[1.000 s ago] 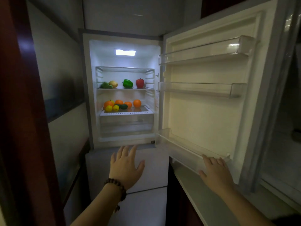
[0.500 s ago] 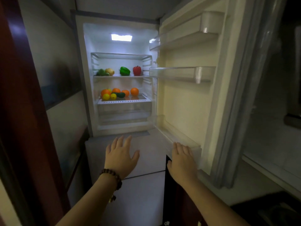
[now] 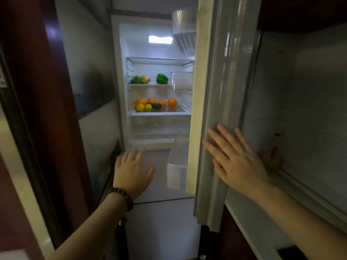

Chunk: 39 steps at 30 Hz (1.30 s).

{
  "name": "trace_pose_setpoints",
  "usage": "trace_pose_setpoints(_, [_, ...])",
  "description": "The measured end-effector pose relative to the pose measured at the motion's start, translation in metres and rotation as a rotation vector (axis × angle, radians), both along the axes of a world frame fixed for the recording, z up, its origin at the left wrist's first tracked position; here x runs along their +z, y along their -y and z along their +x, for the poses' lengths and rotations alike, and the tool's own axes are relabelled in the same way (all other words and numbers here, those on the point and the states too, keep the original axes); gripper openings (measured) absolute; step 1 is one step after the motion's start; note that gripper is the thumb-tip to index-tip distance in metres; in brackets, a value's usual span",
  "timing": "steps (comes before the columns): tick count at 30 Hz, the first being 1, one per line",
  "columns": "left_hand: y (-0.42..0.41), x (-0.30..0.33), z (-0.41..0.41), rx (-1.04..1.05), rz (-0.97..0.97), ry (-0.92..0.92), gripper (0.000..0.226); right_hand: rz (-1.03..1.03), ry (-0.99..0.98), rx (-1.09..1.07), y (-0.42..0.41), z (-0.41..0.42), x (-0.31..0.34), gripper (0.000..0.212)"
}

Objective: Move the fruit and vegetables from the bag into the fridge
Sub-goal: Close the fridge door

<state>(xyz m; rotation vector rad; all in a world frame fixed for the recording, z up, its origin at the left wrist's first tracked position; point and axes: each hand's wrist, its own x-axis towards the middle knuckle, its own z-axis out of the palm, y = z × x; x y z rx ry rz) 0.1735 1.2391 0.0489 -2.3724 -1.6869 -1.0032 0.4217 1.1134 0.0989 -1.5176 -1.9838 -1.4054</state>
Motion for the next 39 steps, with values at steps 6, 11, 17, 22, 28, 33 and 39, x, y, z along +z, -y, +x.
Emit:
trace_pose_setpoints(6, [-0.004, 0.003, -0.024, 0.065, -0.013, -0.003, 0.065, -0.051, 0.188, 0.235, -0.048, -0.029, 0.004, 0.046])
trace_pose_setpoints(11, [-0.010, 0.003, -0.052, 0.145, 0.043, -0.013, 0.067, -0.196, 0.392, 0.342, -0.091, -0.045, 0.013, 0.058])
trace_pose_setpoints(17, [-0.004, 0.001, -0.070, 0.268, 0.093, -0.003, 0.062, -0.277, 0.447, 0.368, -0.146, -0.094, 0.015, 0.068])
trace_pose_setpoints(22, [-0.007, -0.008, -0.077, 0.336, 0.055, -0.024, 0.068, -0.343, 0.425, 0.303, -0.199, -0.145, 0.015, 0.064])
trace_pose_setpoints(28, [-0.042, -0.023, -0.082, 0.373, 0.026, -0.037, 0.069, -0.265, 0.410, 0.278, -0.279, -0.191, 0.014, 0.072])
trace_pose_setpoints(33, [-0.092, -0.033, -0.074, 0.319, -0.007, -0.072, 0.070, -0.282, 0.425, 0.213, -0.354, -0.217, 0.014, 0.068])
trace_pose_setpoints(39, [-0.165, -0.039, -0.065, 0.244, -0.031, -0.038, 0.072, -0.294, 0.406, 0.183, -0.430, -0.227, 0.009, 0.067])
